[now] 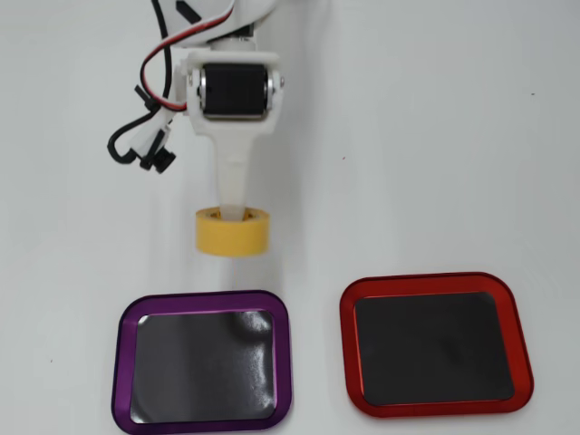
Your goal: Grasp a tape and put it in the right purple dish.
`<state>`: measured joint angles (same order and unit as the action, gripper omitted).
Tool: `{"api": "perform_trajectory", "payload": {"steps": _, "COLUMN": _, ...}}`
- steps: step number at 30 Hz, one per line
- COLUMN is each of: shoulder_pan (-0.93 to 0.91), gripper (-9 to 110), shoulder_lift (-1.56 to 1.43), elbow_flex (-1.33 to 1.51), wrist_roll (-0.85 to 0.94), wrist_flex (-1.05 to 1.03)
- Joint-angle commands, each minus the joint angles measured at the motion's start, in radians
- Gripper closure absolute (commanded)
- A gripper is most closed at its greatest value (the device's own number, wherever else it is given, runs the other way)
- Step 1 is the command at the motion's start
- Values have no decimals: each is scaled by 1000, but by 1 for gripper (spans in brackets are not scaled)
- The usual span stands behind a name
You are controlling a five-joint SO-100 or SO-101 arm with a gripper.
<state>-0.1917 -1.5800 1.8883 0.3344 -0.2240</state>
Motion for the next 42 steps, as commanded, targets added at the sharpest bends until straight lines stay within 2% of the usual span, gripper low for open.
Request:
{"api": "perform_trajectory", "payload": {"steps": 1, "shoulder_pan": 3, "gripper": 102, "shoulder_lift": 83, "elbow_flex": -173, "wrist_roll": -23, "wrist_flex": -69}}
{"api": "perform_trajectory", "payload": {"steps": 10, "shoulder_pan": 3, "gripper": 102, "shoulder_lift": 221, "elbow_flex": -437, "wrist_roll": -23, "wrist_flex": -302}}
{"api": "perform_trajectory", "payload": {"steps": 23, "shoulder_pan": 6, "gripper": 89, "shoulder_lift": 186, "elbow_flex": -485, "wrist_roll": -31, "wrist_flex": -586}}
{"api": "perform_trajectory", "payload": {"steps": 28, "shoulder_pan": 18, "gripper": 87, "shoulder_lift": 18, "elbow_flex": -541, "wrist_roll": -41, "wrist_flex": -821}}
{"api": "perform_trajectory", "payload": {"steps": 34, "shoulder_pan": 20, "gripper": 87, "shoulder_lift": -310, "elbow_flex": -531, "wrist_roll": -219, "wrist_flex": -971}}
{"api": "perform_trajectory", "payload": {"steps": 39, "shoulder_pan": 20, "gripper": 87, "shoulder_lift": -545, "elbow_flex": -371, "wrist_roll": -414, "wrist_flex": -1072}}
{"api": "perform_trajectory", "payload": {"steps": 42, "shoulder_pan": 18, "gripper": 87, "shoulder_lift": -684, "elbow_flex": -216, "wrist_roll": -453, "wrist_flex": -1129}}
